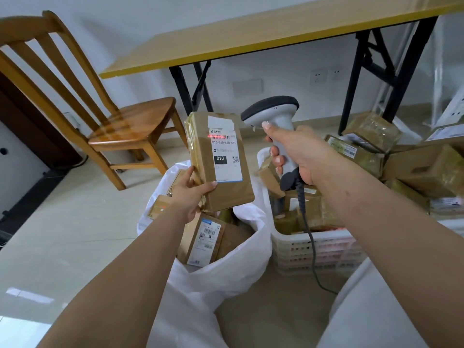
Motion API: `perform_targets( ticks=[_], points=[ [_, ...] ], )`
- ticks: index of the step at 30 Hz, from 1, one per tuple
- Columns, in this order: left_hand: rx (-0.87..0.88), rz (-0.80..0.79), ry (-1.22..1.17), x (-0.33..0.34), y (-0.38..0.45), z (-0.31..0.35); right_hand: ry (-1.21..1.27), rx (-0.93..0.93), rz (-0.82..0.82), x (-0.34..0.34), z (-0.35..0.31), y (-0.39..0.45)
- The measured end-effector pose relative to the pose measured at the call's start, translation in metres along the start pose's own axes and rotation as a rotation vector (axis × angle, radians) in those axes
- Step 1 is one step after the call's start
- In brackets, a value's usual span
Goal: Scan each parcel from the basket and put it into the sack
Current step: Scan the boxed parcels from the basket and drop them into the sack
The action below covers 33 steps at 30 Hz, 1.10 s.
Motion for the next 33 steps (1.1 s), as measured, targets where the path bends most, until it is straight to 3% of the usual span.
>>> perform_targets(
  ticks=[23,33],
  points=[
    [0.023,0.065,0.059,-0.025,-0.001,0.008,-0.052,0.000,0.011,0.007,0.010,0.012],
    [0.049,0.185,0.221,-0.077,0.011,0.008,-0.579,0.245,0.184,0.029,0.140,0.059]
  ],
)
Point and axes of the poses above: each hand's wrist, its own y-axis towards the middle knuckle, its own x-axis out of the palm, z = x × y, the point moved 9 cm from there along y, towards the middle knuckle, and after that the axes turned 14 degrees about -y, right-handed, at the moved point
